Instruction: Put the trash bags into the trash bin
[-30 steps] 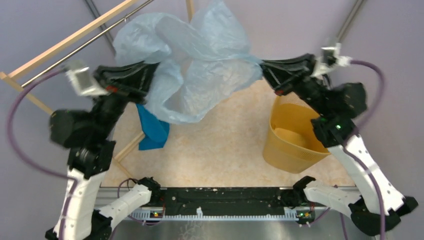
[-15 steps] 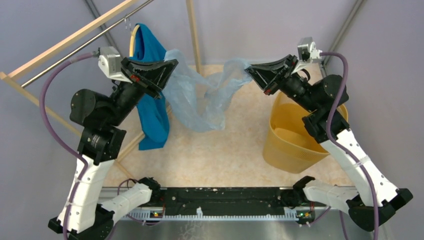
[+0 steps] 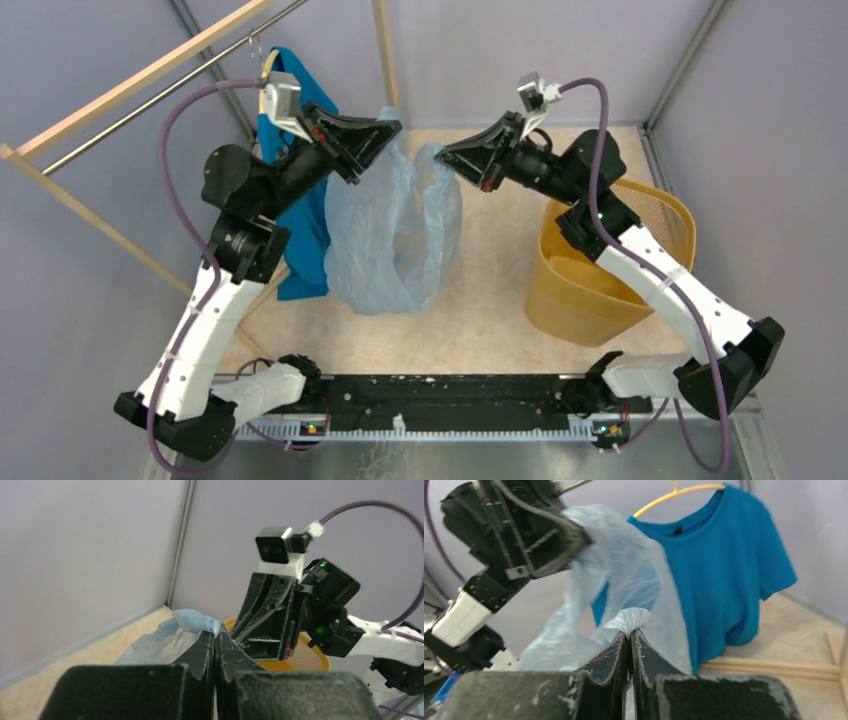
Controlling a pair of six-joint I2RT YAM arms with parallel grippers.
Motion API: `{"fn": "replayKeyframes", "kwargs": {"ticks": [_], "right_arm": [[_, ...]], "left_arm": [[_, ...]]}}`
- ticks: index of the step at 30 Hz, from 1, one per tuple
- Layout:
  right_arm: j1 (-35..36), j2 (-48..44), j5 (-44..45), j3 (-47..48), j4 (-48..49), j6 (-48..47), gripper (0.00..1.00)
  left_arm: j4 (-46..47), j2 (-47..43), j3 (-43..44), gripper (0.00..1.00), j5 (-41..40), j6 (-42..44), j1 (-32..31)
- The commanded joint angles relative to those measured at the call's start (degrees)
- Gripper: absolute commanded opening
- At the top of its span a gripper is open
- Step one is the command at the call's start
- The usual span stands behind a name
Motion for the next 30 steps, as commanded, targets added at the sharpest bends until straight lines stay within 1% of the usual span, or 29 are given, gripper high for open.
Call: {"fn": "replayKeyframes", "kwargs": {"ticks": [1, 7, 10, 12, 15, 21, 23, 25, 28, 30], "right_arm": [[2.8, -0.4, -0.4, 2.7, 0.9, -0.5, 0.07], [3.7, 1.1, -2.0, 2.0, 1.6, 0.9, 0.13], [3.8, 1.1, -0.9, 1.2, 1.5, 0.3, 0.21], [3.8, 1.3, -0.1, 0.9, 1.3, -0.1, 0.28], [3.8, 2.6, -0.5, 1.9, 0.3, -0.9, 0.36], [4.9, 4.5, -0.7, 1.8, 2.1, 0.3, 0.57], [6.1, 4.6, 1.1, 1.4, 1.2, -1.2, 0.66], [7.4, 4.8, 3.2, 1.9, -0.9, -3.7, 0.72], [10.2, 5.0, 8.6, 3.6, -5.6, -8.6, 0.73], [12.6, 4.9, 15.5, 4.3, -8.6, -12.7, 0.72]], "left_arm": [[3.1, -0.1, -3.2, 0.00, -0.5, -2.3, 0.0], [3.3, 0.5, -5.4, 0.00, 0.1, -3.6, 0.0], [2.5, 0.7, -5.4, 0.00, 0.4, -3.9, 0.0], [2.5, 0.4, -5.6, 0.00, 0.7, -4.5, 0.0], [3.9, 0.0, -7.0, 0.00, 0.4, -5.3, -0.1], [4.3, 1.8, -6.6, 0.00, 1.8, -6.5, -0.1], [4.3, 2.3, -6.3, 0.00, 1.8, -6.7, -0.1], [4.8, 2.2, -6.9, 0.00, 1.5, -6.9, -0.1], [5.5, 3.0, -7.0, 0.00, 1.6, -7.5, -0.1], [5.5, 3.4, -6.8, 0.00, 2.1, -7.7, -0.1]]}}
